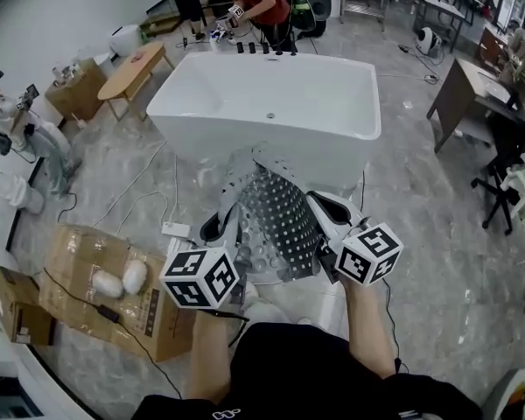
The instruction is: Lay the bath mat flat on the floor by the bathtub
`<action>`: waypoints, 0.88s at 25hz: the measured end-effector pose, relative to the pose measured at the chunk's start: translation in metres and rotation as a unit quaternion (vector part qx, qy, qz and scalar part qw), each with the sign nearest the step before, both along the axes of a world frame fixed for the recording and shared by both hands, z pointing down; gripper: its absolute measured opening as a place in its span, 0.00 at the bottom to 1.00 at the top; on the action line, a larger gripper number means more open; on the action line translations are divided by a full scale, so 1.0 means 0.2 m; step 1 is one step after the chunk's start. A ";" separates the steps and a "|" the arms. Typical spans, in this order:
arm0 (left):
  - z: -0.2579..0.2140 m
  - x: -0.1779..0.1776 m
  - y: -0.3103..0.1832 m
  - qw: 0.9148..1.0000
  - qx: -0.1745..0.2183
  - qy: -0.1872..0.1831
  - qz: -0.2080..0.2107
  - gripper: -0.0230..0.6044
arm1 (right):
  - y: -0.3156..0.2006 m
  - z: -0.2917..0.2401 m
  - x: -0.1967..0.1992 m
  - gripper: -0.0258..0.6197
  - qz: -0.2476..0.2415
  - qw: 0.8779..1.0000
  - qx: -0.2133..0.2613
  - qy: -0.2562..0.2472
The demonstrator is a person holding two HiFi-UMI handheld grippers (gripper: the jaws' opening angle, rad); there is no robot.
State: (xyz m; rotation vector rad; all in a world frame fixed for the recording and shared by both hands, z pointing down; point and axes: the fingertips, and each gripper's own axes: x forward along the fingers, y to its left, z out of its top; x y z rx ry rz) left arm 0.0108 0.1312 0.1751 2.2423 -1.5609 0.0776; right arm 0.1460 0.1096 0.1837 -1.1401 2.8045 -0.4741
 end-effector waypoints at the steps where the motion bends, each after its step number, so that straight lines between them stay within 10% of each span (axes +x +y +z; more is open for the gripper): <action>1: 0.00 -0.03 -0.03 1.000 -0.001 0.001 0.001 0.07 | -0.03 0.01 -0.03 0.06 0.000 1.000 -0.003 -0.001; 22: 0.11 -0.86 -0.77 0.998 -0.024 0.030 0.044 0.07 | -0.73 0.24 -0.93 0.06 0.024 0.998 -0.062 0.005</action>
